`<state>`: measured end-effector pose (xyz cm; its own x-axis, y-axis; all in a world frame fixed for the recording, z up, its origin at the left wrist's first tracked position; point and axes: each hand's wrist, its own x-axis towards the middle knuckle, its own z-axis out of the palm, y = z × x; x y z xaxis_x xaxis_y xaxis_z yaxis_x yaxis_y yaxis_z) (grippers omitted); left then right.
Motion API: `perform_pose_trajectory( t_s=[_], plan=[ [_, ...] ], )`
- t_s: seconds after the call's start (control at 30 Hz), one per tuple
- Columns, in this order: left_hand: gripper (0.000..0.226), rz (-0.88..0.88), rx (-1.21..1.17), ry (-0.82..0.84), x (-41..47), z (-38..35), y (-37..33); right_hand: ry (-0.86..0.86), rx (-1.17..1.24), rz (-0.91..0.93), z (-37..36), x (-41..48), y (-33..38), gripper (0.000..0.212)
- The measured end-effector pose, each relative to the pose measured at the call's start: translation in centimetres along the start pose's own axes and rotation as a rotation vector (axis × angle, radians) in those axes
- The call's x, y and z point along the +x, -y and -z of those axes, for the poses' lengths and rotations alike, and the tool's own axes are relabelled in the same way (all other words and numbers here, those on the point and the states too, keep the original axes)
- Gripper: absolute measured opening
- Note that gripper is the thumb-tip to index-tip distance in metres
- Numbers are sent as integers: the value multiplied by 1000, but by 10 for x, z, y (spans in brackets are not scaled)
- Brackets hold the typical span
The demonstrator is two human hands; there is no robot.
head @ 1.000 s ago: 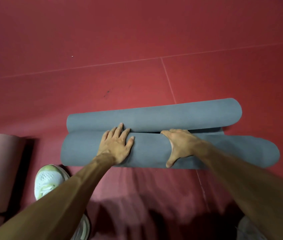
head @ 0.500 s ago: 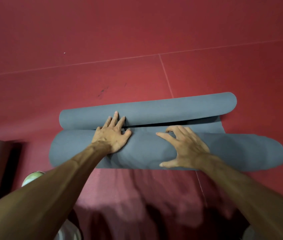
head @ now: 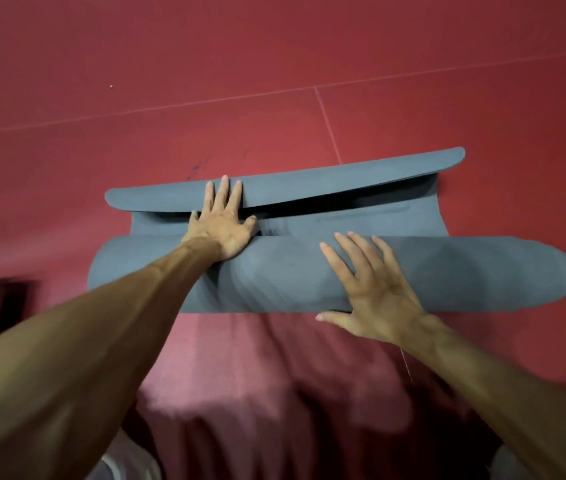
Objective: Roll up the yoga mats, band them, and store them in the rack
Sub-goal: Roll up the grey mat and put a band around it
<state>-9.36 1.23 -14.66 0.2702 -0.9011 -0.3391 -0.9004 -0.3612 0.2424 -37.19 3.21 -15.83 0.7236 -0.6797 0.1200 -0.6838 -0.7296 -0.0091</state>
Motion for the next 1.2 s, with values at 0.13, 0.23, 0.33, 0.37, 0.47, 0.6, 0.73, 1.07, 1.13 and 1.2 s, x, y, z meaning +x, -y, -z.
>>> perform_pose_trajectory(
  t_s=[0.13,0.23,0.33,0.37,0.47,0.6,0.73,1.07,1.13,1.2],
  plan=[
    [73,-22,-19,-32,2,1,-1,213,-105,11,5,8,-3,143],
    [69,-68,-35,-113,-5,3,-2,213,-125,-4,2,11,-1,144],
    [66,-113,14,-169,-13,5,0,117,-81,-10,-1,16,-1,135],
    [66,-123,30,-173,-16,5,0,100,-63,-4,0,19,-4,135],
    [62,-131,74,-186,-30,0,1,135,-20,-5,2,27,-13,136],
    [61,-140,164,-217,-60,-13,3,276,14,-9,12,36,-17,128],
    [75,-158,191,-188,-83,-20,6,411,83,5,26,37,-17,125],
    [59,-172,204,-193,-136,-37,9,755,419,-58,49,24,-17,100],
    [63,-168,197,-179,-134,-35,8,755,417,-71,49,23,-16,108],
    [69,-164,195,-171,-131,-34,7,745,397,-74,47,22,-16,116]
  ],
)
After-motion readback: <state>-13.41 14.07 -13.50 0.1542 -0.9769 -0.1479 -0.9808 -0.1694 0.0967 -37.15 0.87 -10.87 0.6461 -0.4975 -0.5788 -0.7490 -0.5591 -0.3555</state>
